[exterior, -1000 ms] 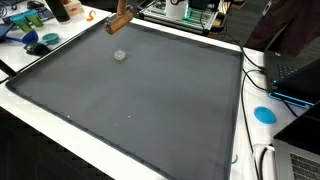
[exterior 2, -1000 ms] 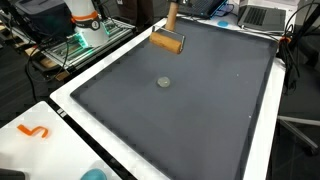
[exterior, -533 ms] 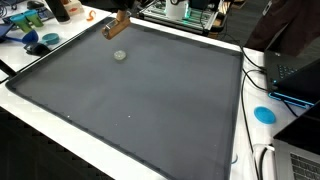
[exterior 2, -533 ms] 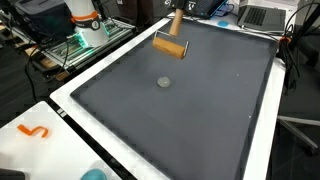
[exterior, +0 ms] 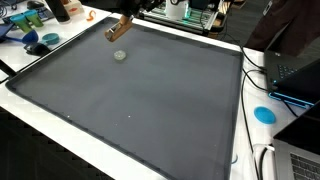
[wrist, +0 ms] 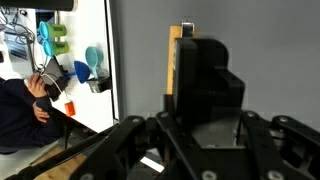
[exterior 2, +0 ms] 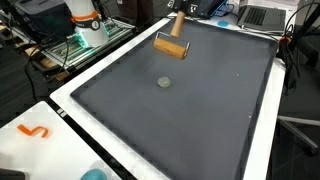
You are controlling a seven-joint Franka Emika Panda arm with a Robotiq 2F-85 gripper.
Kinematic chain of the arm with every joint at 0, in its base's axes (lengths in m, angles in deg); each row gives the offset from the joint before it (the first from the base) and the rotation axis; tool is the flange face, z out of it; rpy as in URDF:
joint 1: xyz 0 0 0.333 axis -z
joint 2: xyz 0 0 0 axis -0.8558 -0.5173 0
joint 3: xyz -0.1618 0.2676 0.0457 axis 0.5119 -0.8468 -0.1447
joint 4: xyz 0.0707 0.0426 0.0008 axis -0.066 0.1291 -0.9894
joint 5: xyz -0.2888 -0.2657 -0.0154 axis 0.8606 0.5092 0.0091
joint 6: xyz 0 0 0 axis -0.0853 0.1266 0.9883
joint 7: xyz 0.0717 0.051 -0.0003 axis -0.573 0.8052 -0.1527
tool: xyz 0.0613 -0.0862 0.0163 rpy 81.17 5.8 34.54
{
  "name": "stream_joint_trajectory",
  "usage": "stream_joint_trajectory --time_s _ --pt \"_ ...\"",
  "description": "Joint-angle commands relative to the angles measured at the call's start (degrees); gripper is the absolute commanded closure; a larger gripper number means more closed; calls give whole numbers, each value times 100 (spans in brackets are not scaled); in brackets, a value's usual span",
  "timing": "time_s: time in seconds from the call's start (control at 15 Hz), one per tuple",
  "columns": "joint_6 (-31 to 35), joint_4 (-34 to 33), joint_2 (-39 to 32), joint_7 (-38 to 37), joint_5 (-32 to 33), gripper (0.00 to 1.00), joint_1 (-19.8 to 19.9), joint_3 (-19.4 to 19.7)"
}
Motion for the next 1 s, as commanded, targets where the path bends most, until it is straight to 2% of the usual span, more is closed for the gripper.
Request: stream_joint_trajectory --time_s 0.0,0.93 --pt "-248 -118 -94 -104 178 76 -132 6" --pt "-126 -133 -98 87 -26 76 -157 -4"
